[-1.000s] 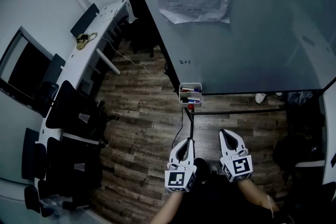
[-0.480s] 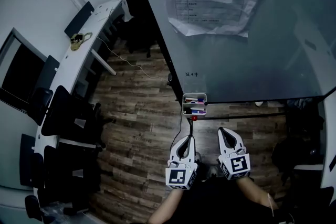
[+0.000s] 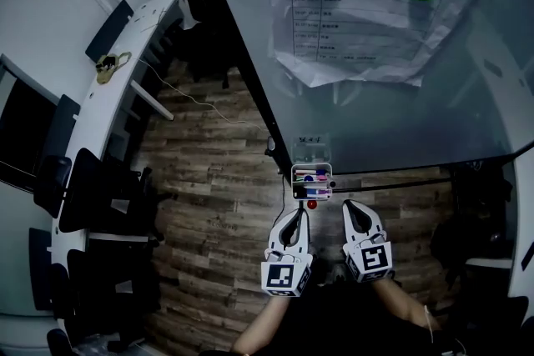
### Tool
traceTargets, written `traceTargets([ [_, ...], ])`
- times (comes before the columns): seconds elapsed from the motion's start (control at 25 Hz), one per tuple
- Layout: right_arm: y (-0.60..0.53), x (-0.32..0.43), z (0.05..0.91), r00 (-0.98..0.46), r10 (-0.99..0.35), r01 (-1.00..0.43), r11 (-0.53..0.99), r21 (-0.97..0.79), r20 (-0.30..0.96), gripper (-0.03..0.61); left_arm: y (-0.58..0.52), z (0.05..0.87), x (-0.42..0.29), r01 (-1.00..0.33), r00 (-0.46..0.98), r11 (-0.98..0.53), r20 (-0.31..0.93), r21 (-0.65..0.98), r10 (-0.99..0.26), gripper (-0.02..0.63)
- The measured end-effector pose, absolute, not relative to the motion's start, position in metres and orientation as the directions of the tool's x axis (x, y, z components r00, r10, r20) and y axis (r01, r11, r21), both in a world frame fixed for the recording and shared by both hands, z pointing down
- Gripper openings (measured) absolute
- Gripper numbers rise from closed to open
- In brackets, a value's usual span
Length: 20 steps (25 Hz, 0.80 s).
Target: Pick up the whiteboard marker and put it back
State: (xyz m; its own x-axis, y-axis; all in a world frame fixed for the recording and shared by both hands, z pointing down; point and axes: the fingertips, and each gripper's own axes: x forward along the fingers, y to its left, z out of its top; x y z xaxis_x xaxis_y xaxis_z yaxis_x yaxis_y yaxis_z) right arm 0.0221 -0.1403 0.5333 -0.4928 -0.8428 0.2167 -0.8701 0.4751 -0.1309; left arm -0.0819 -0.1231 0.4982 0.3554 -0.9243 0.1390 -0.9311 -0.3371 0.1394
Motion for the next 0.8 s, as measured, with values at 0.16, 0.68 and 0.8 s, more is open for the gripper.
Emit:
traceTargets([
  [0.16, -0.153, 0.015, 0.544, -0.501, -0.832, -0.865, 0.484, -0.128, 0.239, 0.009, -0.138, 0.504, -0.086, -0.930, 0.356, -0.334, 0.150, 0.153, -0.922, 0.008],
  [0.68, -0.185, -0.004, 0.565, -0.483, -0.819, -0.873, 0.476, -0.105, 0.308, 0.107, -0.156, 0.519, -0.102, -0.931, 0.351, -0.321, 0.183, 0.175, -0.918, 0.008],
  [0.8, -0.189, -0.007, 0.562, -0.478, -0.824, -0.876, 0.470, -0.106, 0.305, 0.107, -0.157, 0.522, -0.105, -0.928, 0.357, -0.326, 0.187, 0.179, -0.915, 0.008],
])
